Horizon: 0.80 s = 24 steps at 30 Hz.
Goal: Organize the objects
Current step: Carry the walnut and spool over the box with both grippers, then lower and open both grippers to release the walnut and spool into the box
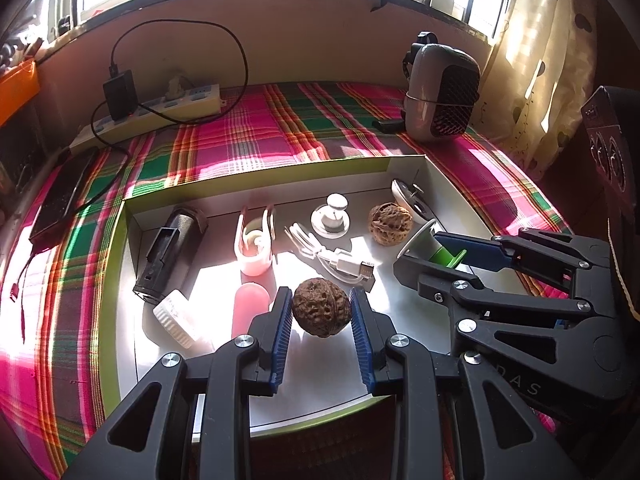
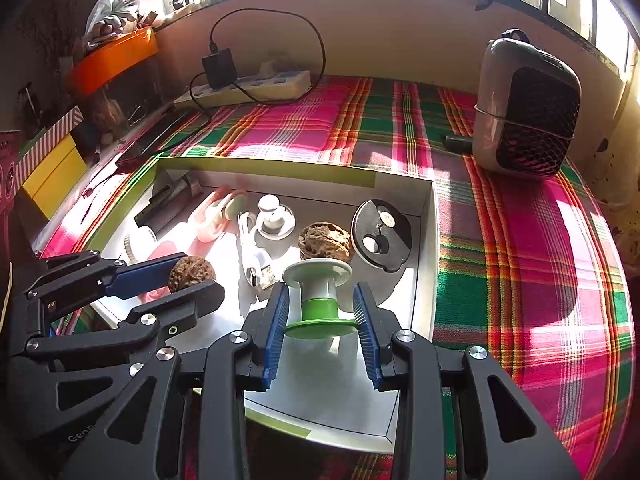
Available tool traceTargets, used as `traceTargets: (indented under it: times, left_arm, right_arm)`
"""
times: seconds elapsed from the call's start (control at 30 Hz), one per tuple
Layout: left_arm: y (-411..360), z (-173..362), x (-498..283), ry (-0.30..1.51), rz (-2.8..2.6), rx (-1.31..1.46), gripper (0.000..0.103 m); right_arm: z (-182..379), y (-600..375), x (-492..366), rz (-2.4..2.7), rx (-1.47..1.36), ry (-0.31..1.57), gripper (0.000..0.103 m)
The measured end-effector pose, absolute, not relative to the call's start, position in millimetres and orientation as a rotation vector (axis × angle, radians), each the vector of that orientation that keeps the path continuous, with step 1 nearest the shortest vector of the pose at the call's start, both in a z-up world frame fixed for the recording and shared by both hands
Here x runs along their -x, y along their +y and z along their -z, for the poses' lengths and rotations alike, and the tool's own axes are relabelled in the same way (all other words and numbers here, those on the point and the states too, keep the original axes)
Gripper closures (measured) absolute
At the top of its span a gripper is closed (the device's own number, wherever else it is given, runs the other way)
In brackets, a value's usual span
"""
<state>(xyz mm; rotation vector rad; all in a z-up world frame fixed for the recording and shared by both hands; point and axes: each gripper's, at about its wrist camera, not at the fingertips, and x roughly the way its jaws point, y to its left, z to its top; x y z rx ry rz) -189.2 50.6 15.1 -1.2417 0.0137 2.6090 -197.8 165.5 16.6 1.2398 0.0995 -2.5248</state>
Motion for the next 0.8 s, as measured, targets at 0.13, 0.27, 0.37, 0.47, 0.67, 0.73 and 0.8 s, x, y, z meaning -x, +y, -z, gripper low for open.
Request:
traceTargets:
  times: [0.13,0.27,0.37,0.47,0.67,0.73,0.8]
  left_arm:
    - [50.2,-14.9,189.8,0.014,-2.611,1.241,0.076]
    - [50.0,-14.9,190.1,0.019,-2.61,1.242,0.076]
    - [50.3,-14.8,191.0,0.028,-2.608,1.244,0.076]
    - [50.4,-14.7,192.2,0.029,-2.602,1.246,0.076]
    - [50.8,-14.8,192.8,0.03,-2.601,1.247,0.076]
    - [51.0,-14.9,192.9,0.029,-2.602,1.247,0.076]
    - [51.0,-15.0,193.0,0.029,-2.601,1.247,0.076]
  right_arm:
    - [-16.3,165.2,197.7,2.526,-1.236,0.102,0.068]
    - [-16.3,164.9,198.7,2.524,-1.236,0.106,0.068]
    - [-16.3,164.6,199.0,2.522,-1.235,0.11,0.068]
    - [-16.1,165.1,199.3,2.519,-1.232,0.107,0.068]
    - [-15.9,165.3,199.5,2.516,-1.227,0.1,0.068]
    - [-16.0,165.4,199.7,2.516,-1.228,0.1,0.068]
    - [-16.3,165.5,199.7,2.519,-1.225,0.102,0.068]
